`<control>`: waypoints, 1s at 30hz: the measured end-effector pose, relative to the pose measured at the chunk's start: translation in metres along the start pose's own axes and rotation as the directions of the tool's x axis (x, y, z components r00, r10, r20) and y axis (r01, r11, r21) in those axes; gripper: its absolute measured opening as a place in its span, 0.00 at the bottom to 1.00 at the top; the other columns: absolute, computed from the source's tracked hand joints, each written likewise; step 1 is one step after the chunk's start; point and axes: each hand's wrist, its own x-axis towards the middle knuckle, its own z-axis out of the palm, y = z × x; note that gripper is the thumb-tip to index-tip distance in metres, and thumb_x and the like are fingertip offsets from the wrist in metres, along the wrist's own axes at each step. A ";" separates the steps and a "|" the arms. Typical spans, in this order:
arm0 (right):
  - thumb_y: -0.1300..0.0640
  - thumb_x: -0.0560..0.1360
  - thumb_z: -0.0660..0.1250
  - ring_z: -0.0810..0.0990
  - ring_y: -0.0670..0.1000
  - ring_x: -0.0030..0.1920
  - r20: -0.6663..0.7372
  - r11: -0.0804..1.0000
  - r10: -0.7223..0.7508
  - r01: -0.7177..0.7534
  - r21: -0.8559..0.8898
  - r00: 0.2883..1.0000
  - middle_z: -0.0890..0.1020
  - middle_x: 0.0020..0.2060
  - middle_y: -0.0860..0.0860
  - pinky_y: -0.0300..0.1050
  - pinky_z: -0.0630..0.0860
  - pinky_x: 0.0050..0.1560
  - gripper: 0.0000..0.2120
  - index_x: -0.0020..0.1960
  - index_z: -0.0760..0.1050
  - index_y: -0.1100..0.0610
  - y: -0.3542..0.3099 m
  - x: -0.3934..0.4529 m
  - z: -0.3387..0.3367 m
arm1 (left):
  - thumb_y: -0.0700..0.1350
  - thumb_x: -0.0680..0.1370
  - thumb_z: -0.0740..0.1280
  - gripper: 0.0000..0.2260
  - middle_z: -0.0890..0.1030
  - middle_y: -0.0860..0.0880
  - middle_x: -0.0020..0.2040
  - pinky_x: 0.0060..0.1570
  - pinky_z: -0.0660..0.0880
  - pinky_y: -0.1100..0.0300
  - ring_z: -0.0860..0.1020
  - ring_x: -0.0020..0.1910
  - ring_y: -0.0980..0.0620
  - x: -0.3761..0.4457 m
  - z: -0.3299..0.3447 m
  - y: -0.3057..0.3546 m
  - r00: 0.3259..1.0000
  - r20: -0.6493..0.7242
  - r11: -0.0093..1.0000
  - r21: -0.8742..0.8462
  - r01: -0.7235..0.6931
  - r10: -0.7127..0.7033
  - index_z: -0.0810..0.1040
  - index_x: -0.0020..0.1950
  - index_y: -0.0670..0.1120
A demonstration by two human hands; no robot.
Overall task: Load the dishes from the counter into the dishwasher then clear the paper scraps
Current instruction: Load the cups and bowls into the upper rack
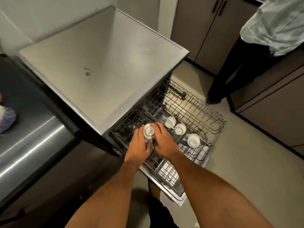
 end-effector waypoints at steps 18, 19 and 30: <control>0.61 0.79 0.69 0.72 0.52 0.67 0.051 0.978 0.210 -0.210 -0.010 0.976 0.64 0.75 0.56 0.47 0.77 0.64 0.36 0.81 0.54 0.53 0.138 0.126 0.013 | 0.40 0.78 0.70 0.33 0.70 0.43 0.72 0.57 0.65 0.59 0.73 0.68 0.44 0.176 0.110 -0.009 0.960 0.112 0.966 0.035 0.255 -0.257 0.59 0.80 0.50; 0.63 0.77 0.70 0.71 0.53 0.68 0.058 0.974 0.227 -0.226 -0.020 0.972 0.63 0.76 0.55 0.48 0.77 0.65 0.39 0.81 0.53 0.53 0.143 0.129 0.015 | 0.40 0.78 0.70 0.33 0.71 0.42 0.72 0.58 0.65 0.60 0.73 0.68 0.44 0.180 0.113 -0.009 0.962 0.114 0.969 0.029 0.245 -0.247 0.59 0.81 0.49; 0.60 0.65 0.82 0.71 0.55 0.67 0.134 0.955 0.271 -0.249 -0.162 0.953 0.60 0.73 0.55 0.52 0.78 0.64 0.55 0.80 0.51 0.50 0.162 0.152 0.043 | 0.40 0.80 0.68 0.30 0.71 0.40 0.71 0.52 0.74 0.62 0.75 0.59 0.50 0.204 0.140 -0.026 0.946 0.155 0.958 -0.002 0.287 -0.283 0.59 0.80 0.47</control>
